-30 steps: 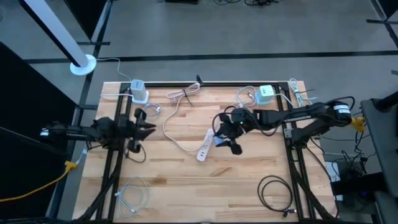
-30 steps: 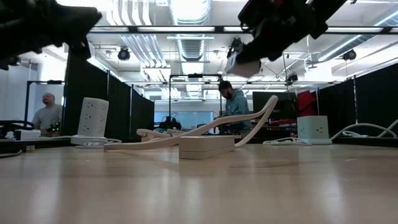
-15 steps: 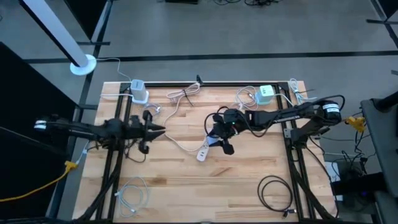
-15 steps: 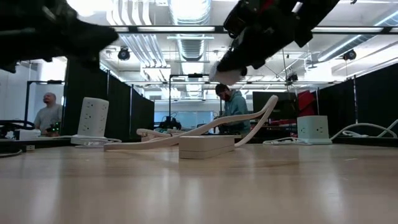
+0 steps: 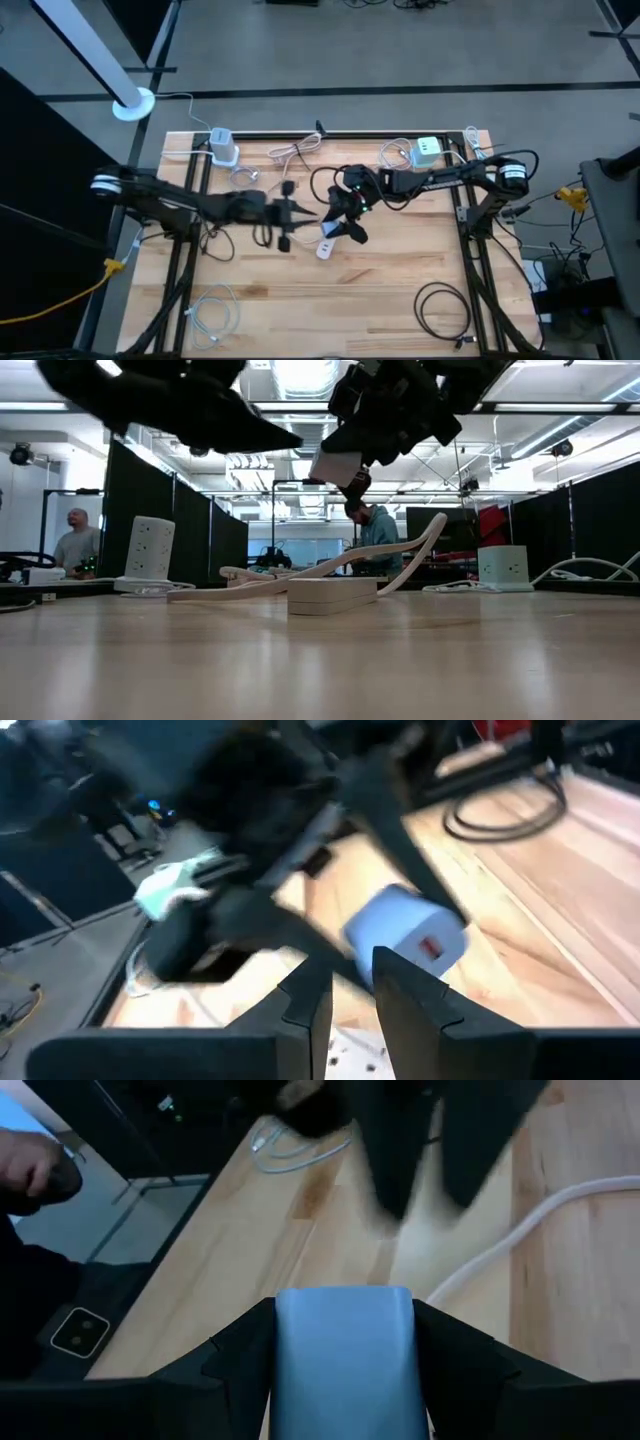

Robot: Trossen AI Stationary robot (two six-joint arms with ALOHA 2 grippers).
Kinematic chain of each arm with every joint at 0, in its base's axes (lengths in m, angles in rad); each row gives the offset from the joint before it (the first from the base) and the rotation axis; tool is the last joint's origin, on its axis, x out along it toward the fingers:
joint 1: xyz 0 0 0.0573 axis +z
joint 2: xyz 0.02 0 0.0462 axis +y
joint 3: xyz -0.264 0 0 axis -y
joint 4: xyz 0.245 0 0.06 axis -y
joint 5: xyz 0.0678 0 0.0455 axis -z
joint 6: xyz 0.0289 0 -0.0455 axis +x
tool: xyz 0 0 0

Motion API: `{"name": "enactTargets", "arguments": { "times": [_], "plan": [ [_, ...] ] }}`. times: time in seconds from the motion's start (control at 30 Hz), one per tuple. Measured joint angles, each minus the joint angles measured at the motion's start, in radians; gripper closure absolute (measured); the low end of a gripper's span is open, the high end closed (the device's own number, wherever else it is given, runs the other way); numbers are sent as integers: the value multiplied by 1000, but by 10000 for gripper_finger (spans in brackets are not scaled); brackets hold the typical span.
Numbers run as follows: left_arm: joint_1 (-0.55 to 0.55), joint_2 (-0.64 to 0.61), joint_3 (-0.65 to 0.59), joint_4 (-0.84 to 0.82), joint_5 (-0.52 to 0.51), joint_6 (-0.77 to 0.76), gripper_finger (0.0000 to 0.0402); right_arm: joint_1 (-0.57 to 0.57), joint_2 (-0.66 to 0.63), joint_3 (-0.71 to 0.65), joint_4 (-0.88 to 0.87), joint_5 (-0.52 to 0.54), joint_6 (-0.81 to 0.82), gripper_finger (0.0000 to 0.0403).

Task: Insert USB
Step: Insert the purple charger adapter into the pink outlet extension

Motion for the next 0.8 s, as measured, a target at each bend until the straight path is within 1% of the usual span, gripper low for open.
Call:
{"name": "enactTargets", "arguments": {
  "times": [0.1, 0.13, 0.27, 0.33, 0.47, 0.6, 0.8],
  "plan": [
    [-26, 64, 80, -62, -4, 60, 338, -3, 0, -1, -7, -4, 2, 212],
    [-37, 78, 106, -100, -23, 82, 338, -3, 0, -3, -16, -7, 6, 212],
    [-78, 111, 211, -310, -168, 125, 338, -14, -6, -4, -65, -4, 12, 212],
    [-96, 118, 248, -386, -224, 153, 338, -18, -13, -3, -75, -3, 13, 212],
    [-117, 123, 291, -428, -242, 240, 331, -20, -14, -6, -90, -6, 11, 212],
    [-124, 120, 301, -460, -244, 304, 295, -27, -21, -6, -107, -7, -14, 212],
    [-126, 118, 301, -484, -246, 324, 205, -44, -33, -6, -106, -7, -30, 212]
  ]
}}
